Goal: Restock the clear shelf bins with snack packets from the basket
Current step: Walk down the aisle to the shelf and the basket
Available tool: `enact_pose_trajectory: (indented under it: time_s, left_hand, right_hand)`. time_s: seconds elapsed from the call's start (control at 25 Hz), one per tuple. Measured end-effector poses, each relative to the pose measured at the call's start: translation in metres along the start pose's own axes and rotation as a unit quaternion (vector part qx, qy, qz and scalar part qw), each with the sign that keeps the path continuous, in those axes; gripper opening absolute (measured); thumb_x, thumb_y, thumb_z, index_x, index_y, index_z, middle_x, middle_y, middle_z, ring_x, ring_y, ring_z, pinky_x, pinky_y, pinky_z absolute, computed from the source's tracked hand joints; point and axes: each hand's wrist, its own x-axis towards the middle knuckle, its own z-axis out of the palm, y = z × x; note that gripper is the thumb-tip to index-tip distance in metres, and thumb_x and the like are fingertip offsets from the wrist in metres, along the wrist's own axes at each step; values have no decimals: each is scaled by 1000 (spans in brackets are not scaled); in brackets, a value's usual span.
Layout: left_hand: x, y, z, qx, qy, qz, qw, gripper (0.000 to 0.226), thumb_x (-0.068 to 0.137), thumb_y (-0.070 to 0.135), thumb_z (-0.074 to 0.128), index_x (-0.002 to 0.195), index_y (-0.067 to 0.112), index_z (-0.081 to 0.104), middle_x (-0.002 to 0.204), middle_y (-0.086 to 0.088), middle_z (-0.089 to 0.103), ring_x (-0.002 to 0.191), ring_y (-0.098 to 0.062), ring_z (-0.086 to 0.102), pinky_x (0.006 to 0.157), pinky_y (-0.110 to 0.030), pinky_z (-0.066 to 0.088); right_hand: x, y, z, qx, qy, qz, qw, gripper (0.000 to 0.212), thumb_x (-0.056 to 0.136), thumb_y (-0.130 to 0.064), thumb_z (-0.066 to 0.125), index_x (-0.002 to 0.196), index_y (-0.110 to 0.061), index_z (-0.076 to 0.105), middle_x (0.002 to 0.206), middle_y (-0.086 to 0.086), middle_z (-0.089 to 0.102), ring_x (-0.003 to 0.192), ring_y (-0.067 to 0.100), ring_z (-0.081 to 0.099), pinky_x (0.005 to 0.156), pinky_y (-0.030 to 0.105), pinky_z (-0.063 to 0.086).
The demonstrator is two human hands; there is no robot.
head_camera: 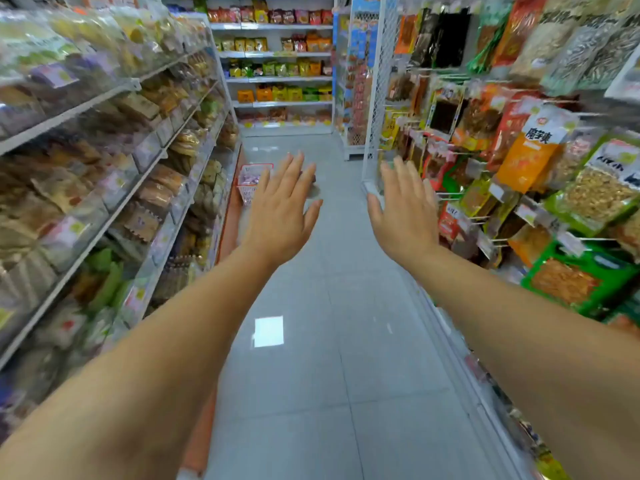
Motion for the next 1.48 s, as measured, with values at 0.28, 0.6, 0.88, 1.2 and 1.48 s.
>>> enact_pose_trajectory:
  time_s: [0.28,0.6,0.88,1.2,1.48]
  left_hand:
    - [-100,-4,59,-4,-119,-58,991,61,99,44,26,148,9,30,157,-12,24,146,-27,18,117,-50,19]
    - [-200,6,108,-27,-236,-122,964,57,101,41,33,150,11,27,158,-11,21,147,-26,16,119,-48,14]
    - [-230,10,119,-17,-302,-157,940,58,102,42,29,152,13,19,161,-8,12,149,-22,6,121,-43,6]
    - [-196,-4,136,-21,-286,-180,941,58,102,42,28,152,13,19,161,-8,12,149,-22,5,121,-43,6]
    - [-141,-70,195,-20,-280,-189,941,59,102,44,26,153,15,18,161,-6,11,149,-20,4,121,-42,5]
  right_hand:
    - [-76,8,81,-19,-146,9,989,57,102,-38,31,153,-16,18,161,8,13,149,25,7,120,44,5]
    - [-168,20,140,-21,-276,-5,961,56,102,-37,32,152,-13,20,160,10,15,149,27,9,120,45,7]
    - [-200,33,159,-37,-332,10,943,57,102,-38,30,153,-14,18,161,9,14,149,27,8,120,45,7]
    - [-163,37,180,-30,-333,-4,942,57,103,-39,27,153,-14,16,161,9,12,149,26,6,120,44,5]
    - [-85,31,241,-42,-344,3,938,57,103,-40,25,153,-15,14,162,8,10,149,24,3,121,43,3]
